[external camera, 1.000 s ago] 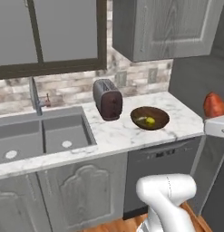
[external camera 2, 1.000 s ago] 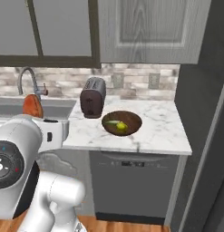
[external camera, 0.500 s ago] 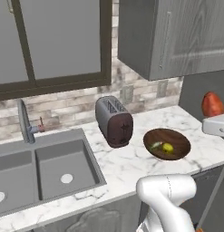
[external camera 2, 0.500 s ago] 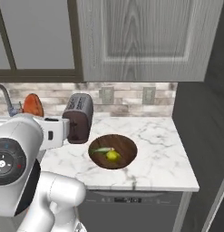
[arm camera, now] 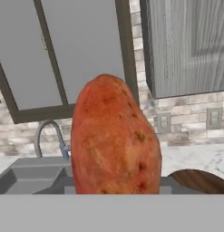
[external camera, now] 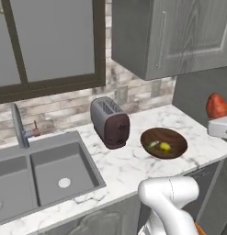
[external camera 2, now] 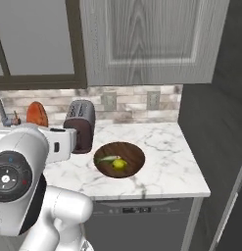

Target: Take the fish, sweet potato, and pear from the freezer and place them in the bowl on the counter.

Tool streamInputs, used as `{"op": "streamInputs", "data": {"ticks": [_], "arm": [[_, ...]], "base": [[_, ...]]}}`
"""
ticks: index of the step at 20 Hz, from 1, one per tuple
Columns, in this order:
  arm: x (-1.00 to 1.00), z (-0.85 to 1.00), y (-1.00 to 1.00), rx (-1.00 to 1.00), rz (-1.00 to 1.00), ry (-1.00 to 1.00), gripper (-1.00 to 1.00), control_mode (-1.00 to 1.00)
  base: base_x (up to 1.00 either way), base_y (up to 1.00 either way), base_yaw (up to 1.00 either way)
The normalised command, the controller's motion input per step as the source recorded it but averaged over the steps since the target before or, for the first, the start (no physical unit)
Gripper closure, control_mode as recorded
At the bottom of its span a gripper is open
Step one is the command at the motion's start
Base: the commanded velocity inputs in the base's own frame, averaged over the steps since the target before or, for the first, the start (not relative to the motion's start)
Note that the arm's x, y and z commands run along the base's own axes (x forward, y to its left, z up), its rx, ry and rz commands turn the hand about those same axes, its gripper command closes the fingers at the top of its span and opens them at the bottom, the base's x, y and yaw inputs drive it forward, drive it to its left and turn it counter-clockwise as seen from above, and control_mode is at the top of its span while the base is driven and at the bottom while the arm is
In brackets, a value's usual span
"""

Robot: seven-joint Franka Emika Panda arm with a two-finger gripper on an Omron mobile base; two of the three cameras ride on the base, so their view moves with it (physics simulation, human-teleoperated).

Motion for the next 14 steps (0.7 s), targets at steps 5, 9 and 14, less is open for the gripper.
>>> {"op": "streamInputs", "data": {"ticks": [5, 9, 14], "arm": [[0.02, 0.00, 0.00, 0.01, -0.08, 0.00, 1.00, -1.00], [0.34, -0.24, -0.17, 0.00, -0.18, 0.11, 1.00, -1.00], [0.54, -0.62, -0.49, 0.02, -0.04, 0.25, 1.00, -1.00]], "base": [[0.00, 0.00, -0.40], [0.00, 0.00, 0.00], [0.00, 0.00, 0.00]]}}
